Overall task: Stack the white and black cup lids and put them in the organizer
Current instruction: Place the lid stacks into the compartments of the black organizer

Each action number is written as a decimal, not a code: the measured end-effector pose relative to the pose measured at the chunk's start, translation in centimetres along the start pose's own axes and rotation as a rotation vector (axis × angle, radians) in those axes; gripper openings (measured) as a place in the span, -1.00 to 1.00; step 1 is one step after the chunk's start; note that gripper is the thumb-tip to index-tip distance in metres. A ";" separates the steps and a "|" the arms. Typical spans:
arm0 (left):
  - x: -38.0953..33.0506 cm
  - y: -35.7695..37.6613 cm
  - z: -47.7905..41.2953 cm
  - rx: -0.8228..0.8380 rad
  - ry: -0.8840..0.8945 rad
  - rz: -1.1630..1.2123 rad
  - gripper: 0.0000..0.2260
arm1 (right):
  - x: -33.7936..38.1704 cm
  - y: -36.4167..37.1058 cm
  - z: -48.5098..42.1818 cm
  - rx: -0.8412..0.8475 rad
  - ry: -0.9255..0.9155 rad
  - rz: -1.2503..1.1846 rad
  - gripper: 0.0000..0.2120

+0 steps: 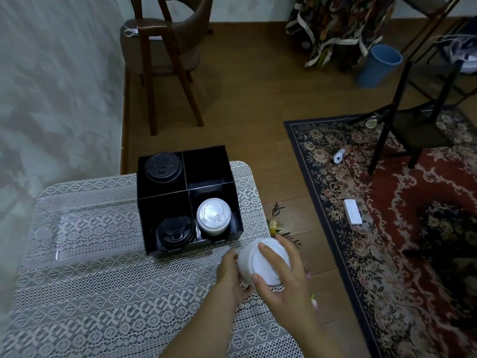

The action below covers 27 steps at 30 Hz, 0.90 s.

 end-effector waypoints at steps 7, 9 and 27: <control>0.1 -0.9 1.2 0.001 0.027 0.019 -0.69 | 1.6 -1.1 -0.3 0.047 0.022 -0.004 -0.52; 0.2 -1.4 1.9 -0.024 0.035 0.000 -0.70 | 2.4 -1.3 -0.4 0.069 0.022 -0.011 -0.52; -5.1 -2.2 10.6 -0.038 0.287 0.067 -0.82 | 13.6 -6.7 -6.0 0.192 -0.118 -0.065 -0.56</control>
Point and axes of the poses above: each hand's wrist, its own z-axis away from the middle knuckle, its own y-axis out of the palm, x = y × z, the point moved 8 cm from there along -z, towards the middle knuckle, and after that the axes turned 9 degrees about x, right-handed, at the moved point
